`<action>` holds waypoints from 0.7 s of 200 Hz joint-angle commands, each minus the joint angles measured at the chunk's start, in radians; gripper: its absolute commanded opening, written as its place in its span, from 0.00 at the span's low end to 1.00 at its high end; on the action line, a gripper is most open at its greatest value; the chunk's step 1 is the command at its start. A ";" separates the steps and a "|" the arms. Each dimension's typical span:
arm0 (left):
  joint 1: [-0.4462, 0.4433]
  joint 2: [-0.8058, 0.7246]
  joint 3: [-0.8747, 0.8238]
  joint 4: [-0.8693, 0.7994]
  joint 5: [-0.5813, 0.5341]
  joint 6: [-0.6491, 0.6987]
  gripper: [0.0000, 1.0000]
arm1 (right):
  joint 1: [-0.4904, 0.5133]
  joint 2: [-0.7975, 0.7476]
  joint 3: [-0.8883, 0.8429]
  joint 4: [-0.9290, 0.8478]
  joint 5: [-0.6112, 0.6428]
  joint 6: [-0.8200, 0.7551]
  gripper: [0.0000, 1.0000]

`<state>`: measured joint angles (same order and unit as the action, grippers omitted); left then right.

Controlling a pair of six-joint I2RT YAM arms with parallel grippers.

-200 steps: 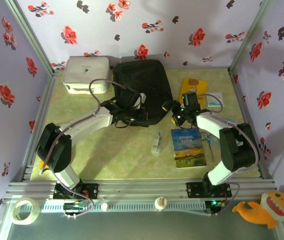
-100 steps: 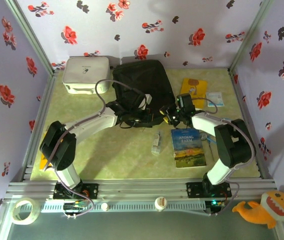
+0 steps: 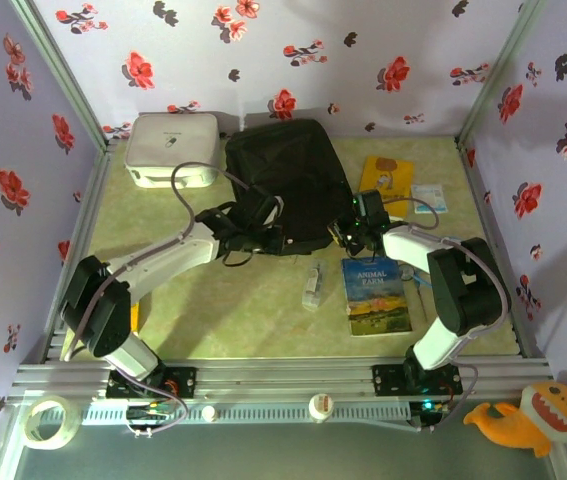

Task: Pack books, pencil case, and school supplies into a backpack

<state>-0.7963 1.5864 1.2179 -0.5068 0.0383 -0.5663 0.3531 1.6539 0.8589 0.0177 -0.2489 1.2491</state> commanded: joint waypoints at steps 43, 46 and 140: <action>0.039 -0.003 -0.047 -0.125 -0.106 -0.029 0.00 | -0.015 0.007 -0.002 -0.086 0.089 -0.035 0.11; 0.042 0.001 -0.047 -0.128 -0.111 -0.027 0.00 | -0.016 0.006 -0.002 -0.088 0.091 -0.036 0.11; 0.102 0.146 -0.003 -0.144 -0.157 0.029 0.00 | -0.022 -0.046 -0.018 -0.150 0.161 -0.090 0.08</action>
<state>-0.7315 1.7168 1.1999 -0.5545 -0.0273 -0.5648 0.3534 1.6398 0.8593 -0.0349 -0.2184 1.1931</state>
